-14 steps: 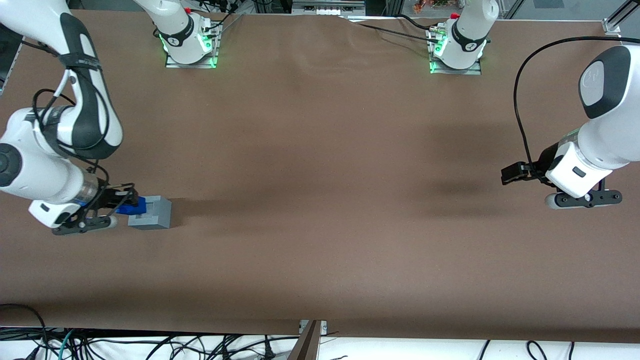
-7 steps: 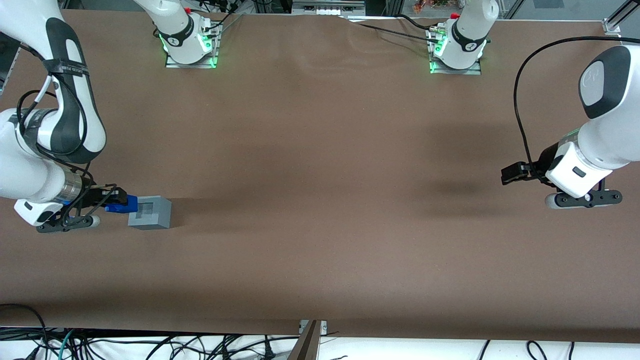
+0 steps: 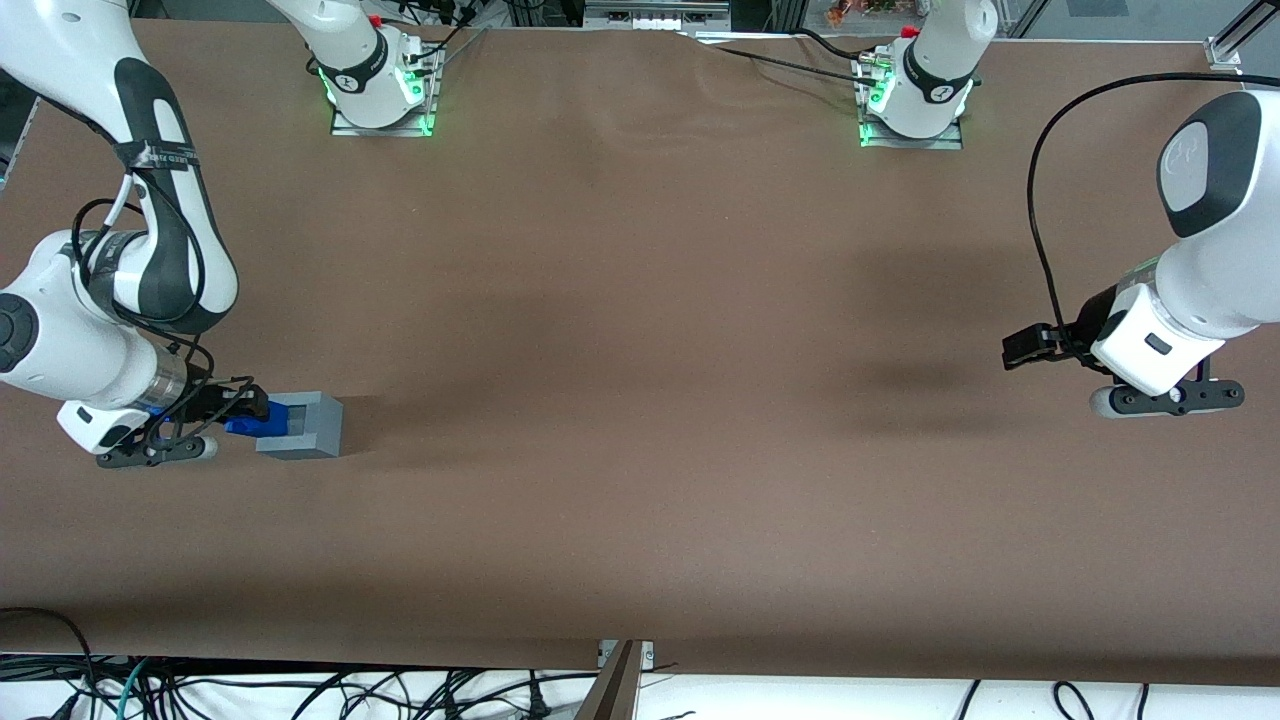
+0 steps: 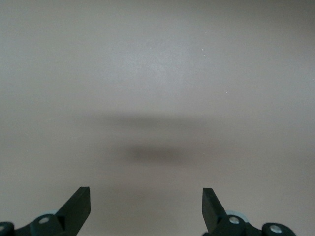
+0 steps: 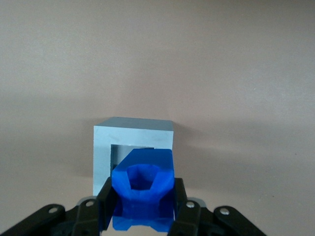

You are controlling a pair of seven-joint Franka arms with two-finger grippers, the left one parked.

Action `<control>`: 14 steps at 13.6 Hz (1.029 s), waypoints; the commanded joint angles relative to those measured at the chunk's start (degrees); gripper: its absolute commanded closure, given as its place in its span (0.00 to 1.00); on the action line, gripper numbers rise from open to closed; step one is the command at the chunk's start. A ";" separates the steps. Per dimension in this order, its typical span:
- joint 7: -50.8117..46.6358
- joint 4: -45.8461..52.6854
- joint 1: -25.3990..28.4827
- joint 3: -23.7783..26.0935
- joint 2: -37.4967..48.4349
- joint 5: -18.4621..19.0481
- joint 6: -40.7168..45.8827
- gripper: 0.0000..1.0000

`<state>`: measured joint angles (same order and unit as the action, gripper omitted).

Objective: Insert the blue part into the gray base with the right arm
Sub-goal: 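Lower the blue part into the gray base's opening and release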

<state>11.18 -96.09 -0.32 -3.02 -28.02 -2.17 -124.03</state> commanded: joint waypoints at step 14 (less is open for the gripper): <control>-4.94 -1.20 0.76 1.17 0.86 -0.90 -0.15 0.71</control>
<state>6.69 -96.24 0.47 -2.02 -28.02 -2.28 -123.98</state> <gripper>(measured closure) 0.502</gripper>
